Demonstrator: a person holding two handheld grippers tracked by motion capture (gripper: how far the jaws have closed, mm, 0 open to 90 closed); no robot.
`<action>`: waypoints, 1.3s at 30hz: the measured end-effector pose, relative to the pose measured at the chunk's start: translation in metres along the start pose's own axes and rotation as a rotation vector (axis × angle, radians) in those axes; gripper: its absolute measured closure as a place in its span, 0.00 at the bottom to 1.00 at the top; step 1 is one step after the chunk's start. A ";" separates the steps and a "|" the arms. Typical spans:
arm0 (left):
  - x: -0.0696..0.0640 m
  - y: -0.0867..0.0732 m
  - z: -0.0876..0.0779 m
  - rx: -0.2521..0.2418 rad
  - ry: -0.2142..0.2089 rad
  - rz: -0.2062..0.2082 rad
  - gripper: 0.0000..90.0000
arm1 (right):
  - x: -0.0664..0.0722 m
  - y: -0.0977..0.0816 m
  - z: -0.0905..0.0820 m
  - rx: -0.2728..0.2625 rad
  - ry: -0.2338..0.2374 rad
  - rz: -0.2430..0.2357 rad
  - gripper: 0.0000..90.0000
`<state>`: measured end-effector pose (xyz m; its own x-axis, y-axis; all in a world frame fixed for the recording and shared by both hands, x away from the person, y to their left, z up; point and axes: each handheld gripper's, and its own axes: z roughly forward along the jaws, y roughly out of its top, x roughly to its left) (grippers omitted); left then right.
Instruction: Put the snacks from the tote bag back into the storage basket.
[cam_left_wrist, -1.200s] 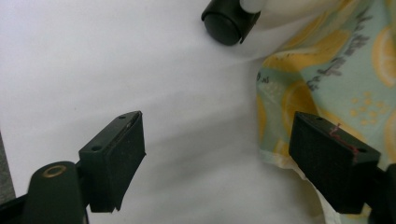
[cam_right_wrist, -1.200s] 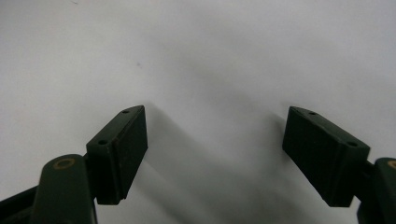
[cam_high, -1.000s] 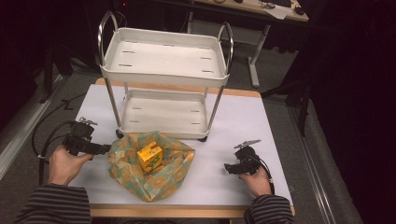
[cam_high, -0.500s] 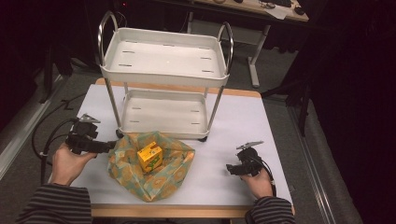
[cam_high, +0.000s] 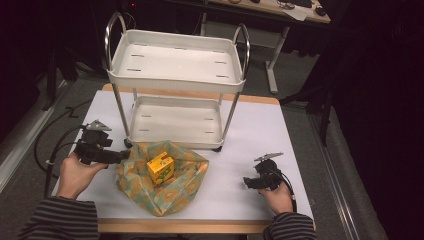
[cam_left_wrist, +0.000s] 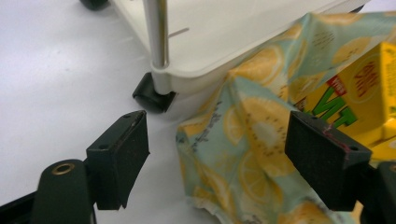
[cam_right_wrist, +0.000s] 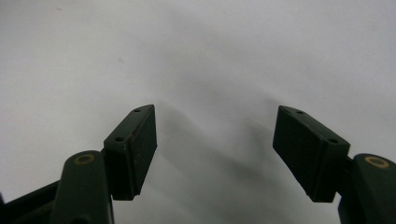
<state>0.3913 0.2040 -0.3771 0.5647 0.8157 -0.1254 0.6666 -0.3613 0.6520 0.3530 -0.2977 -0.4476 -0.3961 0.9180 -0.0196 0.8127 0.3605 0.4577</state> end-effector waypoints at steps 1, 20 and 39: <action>-0.001 0.001 0.000 -0.006 -0.005 -0.006 0.25 | 0.000 -0.001 0.000 0.004 0.000 0.001 0.34; -0.026 0.009 0.004 0.016 -0.064 0.082 0.24 | -0.001 -0.004 -0.001 0.011 -0.004 0.002 0.34; -0.051 0.013 0.007 0.024 -0.158 0.160 0.24 | -0.003 -0.006 0.000 0.017 0.004 0.015 0.34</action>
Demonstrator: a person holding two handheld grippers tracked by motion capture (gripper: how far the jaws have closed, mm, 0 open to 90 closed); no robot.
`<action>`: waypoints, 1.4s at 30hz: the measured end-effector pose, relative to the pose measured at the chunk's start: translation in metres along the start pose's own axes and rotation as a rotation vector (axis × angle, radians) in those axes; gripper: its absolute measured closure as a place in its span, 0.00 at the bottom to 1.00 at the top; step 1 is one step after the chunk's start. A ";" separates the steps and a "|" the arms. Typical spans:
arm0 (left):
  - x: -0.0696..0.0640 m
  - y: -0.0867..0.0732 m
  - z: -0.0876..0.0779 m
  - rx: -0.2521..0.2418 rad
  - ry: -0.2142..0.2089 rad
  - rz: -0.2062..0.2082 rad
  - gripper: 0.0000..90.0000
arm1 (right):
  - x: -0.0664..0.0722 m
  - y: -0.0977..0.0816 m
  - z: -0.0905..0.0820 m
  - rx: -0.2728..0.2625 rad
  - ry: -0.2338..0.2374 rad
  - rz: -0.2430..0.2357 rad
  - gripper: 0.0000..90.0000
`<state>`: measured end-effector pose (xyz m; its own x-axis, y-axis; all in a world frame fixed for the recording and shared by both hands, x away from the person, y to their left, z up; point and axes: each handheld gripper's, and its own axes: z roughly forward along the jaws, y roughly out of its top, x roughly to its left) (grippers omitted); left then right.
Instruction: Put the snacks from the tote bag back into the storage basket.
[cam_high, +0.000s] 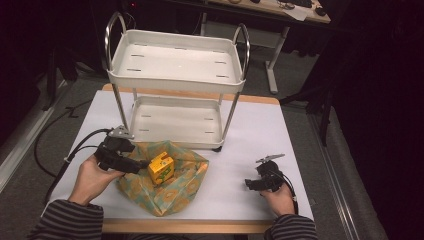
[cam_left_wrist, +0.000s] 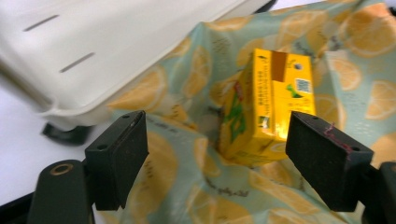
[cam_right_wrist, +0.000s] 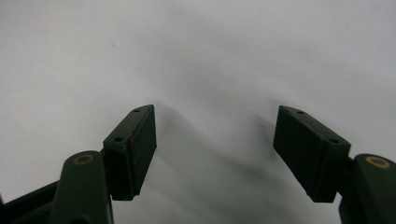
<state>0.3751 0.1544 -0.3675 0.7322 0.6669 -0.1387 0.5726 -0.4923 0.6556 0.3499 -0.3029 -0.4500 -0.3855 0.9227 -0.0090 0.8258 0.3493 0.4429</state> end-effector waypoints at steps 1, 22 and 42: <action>-0.001 0.000 0.001 0.004 -0.002 0.008 0.24 | -0.001 0.000 0.000 0.000 0.004 0.005 0.34; -0.017 0.001 0.015 0.044 -0.042 0.062 0.24 | 0.002 -0.002 0.002 0.020 0.014 -0.013 0.34; -0.032 -0.001 0.044 0.121 -0.006 0.131 0.26 | 0.002 -0.002 -0.003 -0.005 -0.004 -0.003 0.34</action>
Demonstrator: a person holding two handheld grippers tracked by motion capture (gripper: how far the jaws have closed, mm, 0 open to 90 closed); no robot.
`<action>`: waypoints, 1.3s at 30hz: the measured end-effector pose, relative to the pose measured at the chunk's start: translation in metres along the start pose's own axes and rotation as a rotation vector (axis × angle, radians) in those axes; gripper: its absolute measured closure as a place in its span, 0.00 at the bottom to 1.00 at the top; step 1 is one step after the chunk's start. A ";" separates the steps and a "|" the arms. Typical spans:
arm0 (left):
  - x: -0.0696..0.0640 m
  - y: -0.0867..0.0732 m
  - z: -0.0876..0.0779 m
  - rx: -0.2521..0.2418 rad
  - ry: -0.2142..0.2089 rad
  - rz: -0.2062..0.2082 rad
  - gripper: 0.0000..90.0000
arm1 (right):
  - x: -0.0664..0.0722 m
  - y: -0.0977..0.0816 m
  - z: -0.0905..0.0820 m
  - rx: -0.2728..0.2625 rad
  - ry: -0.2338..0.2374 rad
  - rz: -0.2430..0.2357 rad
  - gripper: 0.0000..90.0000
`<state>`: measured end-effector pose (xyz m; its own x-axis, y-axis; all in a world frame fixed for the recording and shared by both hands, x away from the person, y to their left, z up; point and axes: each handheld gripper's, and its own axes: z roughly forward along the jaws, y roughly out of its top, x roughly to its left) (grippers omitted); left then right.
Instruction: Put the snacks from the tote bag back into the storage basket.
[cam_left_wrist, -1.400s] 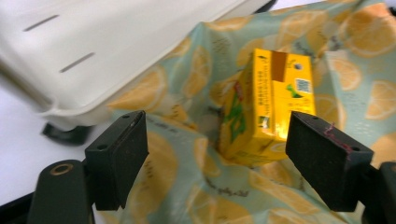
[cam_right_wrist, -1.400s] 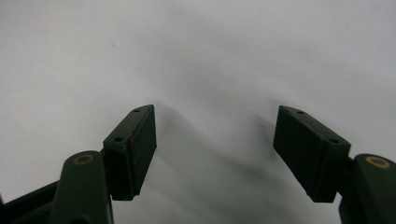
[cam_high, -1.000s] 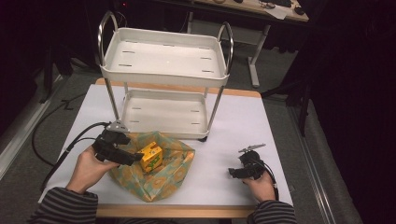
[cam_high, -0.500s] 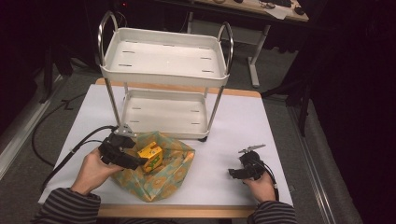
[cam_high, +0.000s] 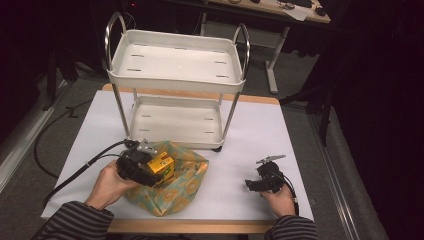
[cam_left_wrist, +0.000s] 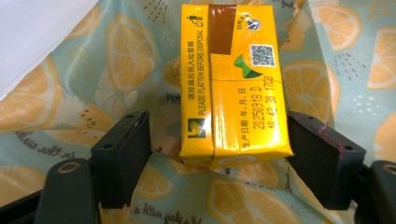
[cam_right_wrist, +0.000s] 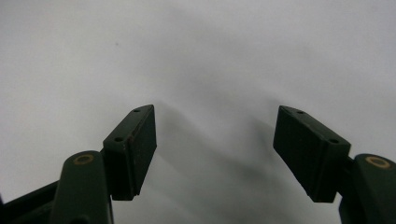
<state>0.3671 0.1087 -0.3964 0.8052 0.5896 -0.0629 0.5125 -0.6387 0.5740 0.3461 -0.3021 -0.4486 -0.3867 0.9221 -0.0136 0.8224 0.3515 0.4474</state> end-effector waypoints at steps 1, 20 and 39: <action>-0.001 0.000 0.001 -0.002 0.001 -0.010 0.26 | 0.000 0.000 0.000 -0.002 0.001 -0.001 0.34; -0.005 0.000 0.017 0.042 0.005 0.009 0.47 | -0.001 -0.001 0.001 0.000 0.011 0.001 0.34; -0.007 -0.001 0.029 0.077 0.046 0.018 0.57 | 0.000 -0.002 0.001 0.010 0.016 -0.003 0.34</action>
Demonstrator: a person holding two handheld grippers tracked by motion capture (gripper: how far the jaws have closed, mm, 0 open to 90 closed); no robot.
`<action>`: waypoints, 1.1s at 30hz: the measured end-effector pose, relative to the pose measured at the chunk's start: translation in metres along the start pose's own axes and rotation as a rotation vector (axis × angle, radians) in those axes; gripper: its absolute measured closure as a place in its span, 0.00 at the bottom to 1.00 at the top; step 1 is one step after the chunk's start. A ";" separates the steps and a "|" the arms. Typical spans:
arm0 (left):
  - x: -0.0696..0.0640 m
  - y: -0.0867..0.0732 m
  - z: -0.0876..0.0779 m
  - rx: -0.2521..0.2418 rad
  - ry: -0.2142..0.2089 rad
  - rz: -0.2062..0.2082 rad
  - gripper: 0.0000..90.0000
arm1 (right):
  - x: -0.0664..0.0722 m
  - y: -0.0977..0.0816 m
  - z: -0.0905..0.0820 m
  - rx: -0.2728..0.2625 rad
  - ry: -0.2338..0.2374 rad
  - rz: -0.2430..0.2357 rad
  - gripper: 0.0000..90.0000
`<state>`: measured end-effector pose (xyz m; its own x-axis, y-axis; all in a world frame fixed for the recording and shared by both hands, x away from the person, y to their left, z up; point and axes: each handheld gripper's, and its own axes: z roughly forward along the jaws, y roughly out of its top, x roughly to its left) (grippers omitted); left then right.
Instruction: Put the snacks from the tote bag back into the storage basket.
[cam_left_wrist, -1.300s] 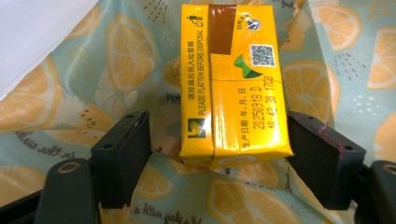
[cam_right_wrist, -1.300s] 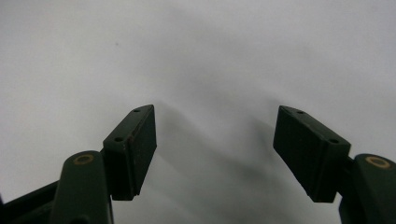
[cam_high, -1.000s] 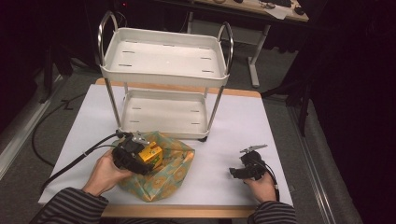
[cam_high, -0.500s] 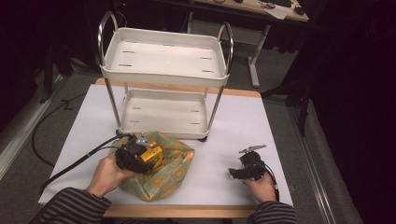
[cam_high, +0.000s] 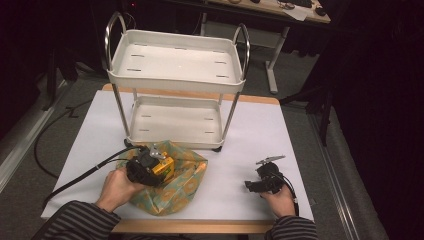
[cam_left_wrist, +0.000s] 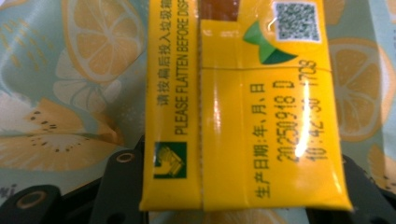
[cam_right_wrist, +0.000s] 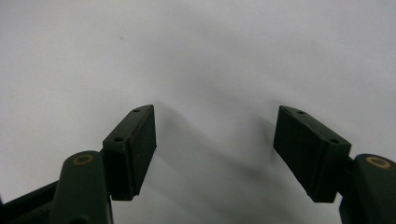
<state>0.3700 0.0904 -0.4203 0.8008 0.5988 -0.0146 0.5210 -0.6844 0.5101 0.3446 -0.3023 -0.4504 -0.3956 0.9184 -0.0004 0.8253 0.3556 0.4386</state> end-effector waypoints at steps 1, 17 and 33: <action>0.000 0.000 0.000 -0.001 0.000 0.000 0.57 | -0.001 0.000 0.000 0.004 -0.002 0.001 0.34; -0.006 0.006 -0.006 -0.011 0.023 0.018 0.59 | -0.002 0.000 -0.001 -0.010 -0.007 -0.001 0.34; -0.005 0.008 -0.018 -0.067 0.009 0.009 0.60 | 0.000 0.000 -0.002 -0.014 -0.011 -0.010 0.34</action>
<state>0.3650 0.0901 -0.4008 0.8027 0.5964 -0.0025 0.4926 -0.6605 0.5666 0.3440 -0.3026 -0.4490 -0.3998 0.9165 -0.0146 0.8152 0.3628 0.4515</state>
